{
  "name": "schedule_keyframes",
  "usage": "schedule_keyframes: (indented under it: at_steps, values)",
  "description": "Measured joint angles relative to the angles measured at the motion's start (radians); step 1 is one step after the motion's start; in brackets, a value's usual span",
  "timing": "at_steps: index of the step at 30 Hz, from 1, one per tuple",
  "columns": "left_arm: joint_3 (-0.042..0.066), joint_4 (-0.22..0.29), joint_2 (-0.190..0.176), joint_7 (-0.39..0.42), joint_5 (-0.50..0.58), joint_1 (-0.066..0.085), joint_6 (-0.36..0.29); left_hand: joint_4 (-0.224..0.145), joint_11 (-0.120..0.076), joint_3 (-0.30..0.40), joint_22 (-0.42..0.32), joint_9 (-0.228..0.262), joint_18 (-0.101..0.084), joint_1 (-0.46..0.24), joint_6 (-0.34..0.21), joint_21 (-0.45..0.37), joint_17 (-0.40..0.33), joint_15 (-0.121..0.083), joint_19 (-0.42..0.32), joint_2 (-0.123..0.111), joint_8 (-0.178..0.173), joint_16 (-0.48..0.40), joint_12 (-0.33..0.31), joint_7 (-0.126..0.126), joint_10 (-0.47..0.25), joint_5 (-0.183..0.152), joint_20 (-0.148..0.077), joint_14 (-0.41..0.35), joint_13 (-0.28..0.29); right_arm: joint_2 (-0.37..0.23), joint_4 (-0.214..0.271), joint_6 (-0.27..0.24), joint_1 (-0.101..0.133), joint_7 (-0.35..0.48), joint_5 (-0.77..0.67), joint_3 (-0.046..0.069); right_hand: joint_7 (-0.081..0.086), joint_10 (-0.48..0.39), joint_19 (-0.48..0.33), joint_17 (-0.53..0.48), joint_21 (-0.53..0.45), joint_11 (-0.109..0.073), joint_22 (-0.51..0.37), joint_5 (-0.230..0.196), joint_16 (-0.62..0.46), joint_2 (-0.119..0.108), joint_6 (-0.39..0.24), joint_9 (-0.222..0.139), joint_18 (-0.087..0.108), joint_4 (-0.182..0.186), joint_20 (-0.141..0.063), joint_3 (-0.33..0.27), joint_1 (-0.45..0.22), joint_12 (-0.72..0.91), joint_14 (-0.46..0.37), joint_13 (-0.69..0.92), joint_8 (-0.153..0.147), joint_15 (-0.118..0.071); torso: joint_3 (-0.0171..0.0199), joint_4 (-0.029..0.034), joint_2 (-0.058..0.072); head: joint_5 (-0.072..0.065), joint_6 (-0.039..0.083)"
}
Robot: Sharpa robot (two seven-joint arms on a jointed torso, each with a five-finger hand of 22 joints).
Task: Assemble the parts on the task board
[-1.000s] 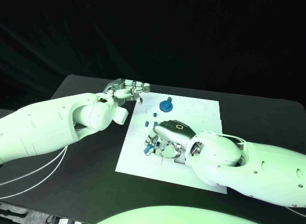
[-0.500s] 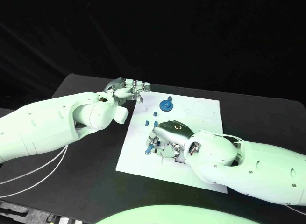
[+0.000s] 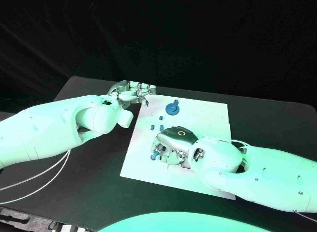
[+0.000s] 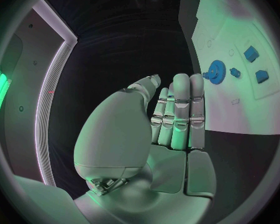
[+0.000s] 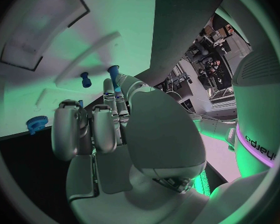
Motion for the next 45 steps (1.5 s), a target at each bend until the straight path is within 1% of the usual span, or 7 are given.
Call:
schedule_keyframes:
  at_steps: [10,25,33,37,40,42,45]
  values:
    - [0.0,0.001,-0.001,-0.001,0.0,0.0,0.0,0.0,0.0,0.0,-0.002,0.0,0.0,0.0,0.0,-0.004,0.0,0.0,0.0,0.0,0.0,0.0,0.0,0.0,0.0,0.0,0.0,0.0,0.0,0.016,-0.011,0.002,-0.004,-0.006,-0.006,-0.003,0.026,-0.04,0.003,-0.01,-0.026,0.019,0.0,0.005,0.0,-0.032,-0.05,-0.01,0.0,0.01,0.003,-0.01,-0.047,-0.04,0.0,-0.012,-0.023,0.015,-0.0003,-0.0005,0.0,-0.001,0.0]
    - [0.0,0.001,-0.003,-0.005,0.0,0.0,0.002,0.0,0.0,0.0,-0.002,0.0,0.0,0.0,0.0,-0.004,0.0,0.0,0.0,0.0,0.0,0.0,0.0,0.0,0.0,0.0,0.0,0.0,0.0,-0.023,0.017,-0.046,-0.014,-0.032,-0.008,-0.006,0.015,-0.104,-0.007,-0.03,-0.061,0.024,0.0,-0.027,-0.006,-0.059,-0.176,-0.048,0.0,0.015,0.015,-0.071,-0.089,-0.042,-0.004,-0.016,-0.025,0.018,0.0,-0.0003,-0.001,-0.007,0.004]
    - [0.0,-0.001,-0.006,-0.007,0.0,0.0,0.004,0.004,-0.004,-0.004,-0.004,-0.001,0.0,0.0,0.0,-0.004,-0.001,0.003,-0.004,0.0,0.0,0.0,0.005,0.0,-0.004,0.0,0.004,-0.003,0.0,-0.16,0.123,-0.143,0.012,-0.032,0.012,0.011,0.013,-0.094,-0.009,-0.044,-0.076,0.015,0.0,-0.032,-0.019,-0.053,-0.194,-0.056,0.0,0.025,0.017,-0.122,-0.099,0.008,-0.004,-0.001,-0.015,0.018,0.0007,-0.0022,-0.003,-0.022,0.012]
    - [-0.002,-0.002,-0.007,-0.007,0.0,0.0,0.006,0.004,-0.004,-0.004,-0.004,-0.001,0.0,0.0,0.0,-0.01,-0.001,0.003,-0.004,0.0,0.0,0.0,0.005,0.0,-0.004,0.0,0.004,-0.003,0.001,-0.254,0.147,-0.177,0.05,-0.03,0.082,0.016,0.024,0.014,-0.003,-0.009,-0.022,0.009,0.0,-0.022,0.007,-0.031,-0.13,-0.044,0.0,0.045,0.011,-0.142,-0.121,0.078,-0.003,0.031,0.012,0.017,0.0006,-0.004,-0.006,-0.043,0.017]
    - [-0.006,-0.002,-0.01,-0.007,0.0,0.0,0.007,0.004,-0.004,-0.004,-0.005,-0.001,0.0,0.0,0.0,-0.01,-0.001,0.003,-0.004,0.0,0.0,0.0,0.005,0.0,-0.004,0.0,0.004,-0.003,0.001,-0.333,0.153,-0.183,0.067,-0.031,0.164,0.016,0.002,0.117,0.003,0.013,0.023,-0.018,0.0,0.02,0.026,-0.04,-0.108,-0.036,-0.01,0.082,0.002,-0.182,-0.173,0.168,-0.001,0.09,0.031,-0.007,0.0,-0.0078,-0.01,-0.064,0.02]
    - [-0.008,-0.001,-0.012,-0.008,0.0,0.0,0.007,0.008,-0.004,-0.008,-0.005,-0.002,0.0,-0.002,0.0,-0.01,-0.002,0.003,-0.004,0.002,0.0,0.0,0.005,0.0,-0.004,0.0,0.004,-0.003,0.001,-0.384,0.156,-0.182,0.072,-0.036,0.22,0.012,-0.017,0.149,0.0,0.027,0.057,-0.035,-0.001,0.054,0.038,-0.042,-0.09,-0.024,-0.016,0.103,-0.015,-0.225,-0.196,0.276,-0.001,0.185,0.054,-0.024,-0.0001,-0.0105,-0.012,-0.076,0.021]
    - [-0.009,0.0,-0.014,-0.008,0.0,0.0,0.008,0.011,0.0,-0.011,-0.006,-0.002,0.0,-0.005,0.0,-0.01,-0.003,0.003,-0.004,0.005,0.0,0.0,0.012,0.0,-0.007,0.0,0.004,-0.003,0.001,-0.437,0.169,-0.181,0.073,-0.046,0.277,0.006,-0.032,0.175,0.002,0.049,0.084,-0.049,-0.001,0.124,0.056,-0.034,-0.075,0.004,-0.016,0.13,-0.032,-0.295,-0.229,0.697,-0.002,0.634,0.09,-0.034,-0.0008,-0.0145,-0.015,-0.092,0.021]
